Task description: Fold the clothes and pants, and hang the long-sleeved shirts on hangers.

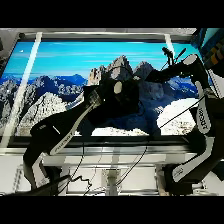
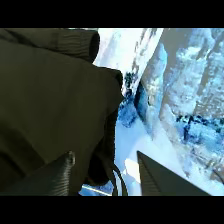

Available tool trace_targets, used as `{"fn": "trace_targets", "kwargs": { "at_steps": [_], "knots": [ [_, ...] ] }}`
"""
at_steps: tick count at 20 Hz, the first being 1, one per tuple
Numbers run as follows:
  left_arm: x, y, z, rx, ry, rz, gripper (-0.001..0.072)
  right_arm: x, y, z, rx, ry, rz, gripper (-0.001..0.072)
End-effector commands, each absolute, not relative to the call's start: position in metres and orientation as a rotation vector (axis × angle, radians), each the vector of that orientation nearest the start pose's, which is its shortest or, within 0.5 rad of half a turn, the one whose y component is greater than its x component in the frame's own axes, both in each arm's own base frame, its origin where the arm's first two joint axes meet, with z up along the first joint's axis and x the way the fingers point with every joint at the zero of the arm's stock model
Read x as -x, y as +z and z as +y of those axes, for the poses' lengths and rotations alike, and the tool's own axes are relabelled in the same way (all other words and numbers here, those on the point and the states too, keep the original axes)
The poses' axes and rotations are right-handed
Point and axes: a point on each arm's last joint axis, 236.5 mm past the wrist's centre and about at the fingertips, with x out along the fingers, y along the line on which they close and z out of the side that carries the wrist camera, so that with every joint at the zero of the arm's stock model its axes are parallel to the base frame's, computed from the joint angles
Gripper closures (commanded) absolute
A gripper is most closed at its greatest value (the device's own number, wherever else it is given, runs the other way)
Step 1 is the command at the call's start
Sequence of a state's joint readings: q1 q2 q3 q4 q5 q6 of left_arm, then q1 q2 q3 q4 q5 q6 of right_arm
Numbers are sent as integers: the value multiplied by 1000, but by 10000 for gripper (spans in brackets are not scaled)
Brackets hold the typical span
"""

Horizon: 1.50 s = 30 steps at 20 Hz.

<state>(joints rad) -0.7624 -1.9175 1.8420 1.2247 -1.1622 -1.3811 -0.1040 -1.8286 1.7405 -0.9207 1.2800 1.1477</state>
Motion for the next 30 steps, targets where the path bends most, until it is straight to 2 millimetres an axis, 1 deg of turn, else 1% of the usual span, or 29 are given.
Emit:
{"fn": "trace_targets", "kwargs": {
  "at_steps": [1, 3, 4, 5, 7, 8, 9, 10, 11, 12, 13, 14, 15, 17, 18, 19, 20, 22, 23, 24, 26, 28, 29, 30],
  "knots": [
    [-295, -15, -436, -346, -1038, 1317, 699, -519, 2, 91, -288, 555, 1159, 196],
    [-293, 5, -428, -372, -1037, 1294, 699, -521, -11, 97, -298, 555, 1177, 180],
    [-300, 16, -418, -407, -1009, 1263, 699, -519, -21, 100, -306, 558, 1202, 179],
    [-314, 31, -399, -462, -945, 1215, 699, -516, -32, 103, -311, 565, 1230, 178],
    [-352, 66, -350, -575, -760, 1106, 699, -509, -53, 111, -320, 584, 1284, 151],
    [-367, 87, -327, -599, -676, 1057, 698, -507, -62, 116, -325, 592, 1303, 149],
    [-379, 108, -306, -602, -617, 1013, 699, -504, -71, 124, -336, 607, 1325, 129],
    [-385, 127, -291, -579, -584, 981, 698, -498, -79, 136, -351, 634, 1353, 112],
    [-389, 141, -278, -546, -559, 963, 698, -492, -85, 147, -352, 656, 1377, 80],
    [-392, 154, -266, -514, -533, 946, 698, -488, -92, 157, -339, 672, 1397, 78],
    [-395, 163, -256, -494, -513, 934, 698, -485, -98, 167, -324, 681, 1406, 15],
    [-396, 170, -247, -481, -498, 926, 698, -484, -105, 174, -308, 671, 1417, 8],
    [-397, 174, -240, -473, -487, 923, 698, -485, -112, 177, -300, 635, 1426, 8],
    [-397, 174, -233, -470, -473, 937, 697, -485, -127, 185, -326, 570, 1459, 16],
    [-397, 173, -232, -470, -471, 943, 697, -482, -129, 192, -361, 569, 1476, 23],
    [-397, 173, -231, -471, -471, 946, 697, -478, -126, 203, -402, 597, 1485, 25],
    [-397, 173, -231, -471, -470, 945, 697, -472, -119, 218, -457, 655, 1494, 26],
    [-397, 173, -231, -471, -470, 945, 697, -462, -95, 248, -555, 805, 1476, 26],
    [-397, 173, -231, -471, -469, 945, 697, -459, -88, 259, -585, 840, 1475, 26],
    [-397, 173, -231, -470, -469, 945, 697, -454, -87, 269, -578, 857, 1479, 25],
    [-397, 173, -231, -470, -469, 945, 697, -442, -97, 286, -520, 848, 1516, 23],
    [-397, 173, -231, -470, -469, 945, 697, -433, -109, 308, -522, 761, 1566, 25],
    [-398, 173, -230, -470, -467, 945, 697, -432, -110, 322, -524, 747, 1557, 34],
    [-398, 173, -230, -470, -466, 945, 697, -432, -108, 340, -538, 749, 1530, 135]
  ]
}}
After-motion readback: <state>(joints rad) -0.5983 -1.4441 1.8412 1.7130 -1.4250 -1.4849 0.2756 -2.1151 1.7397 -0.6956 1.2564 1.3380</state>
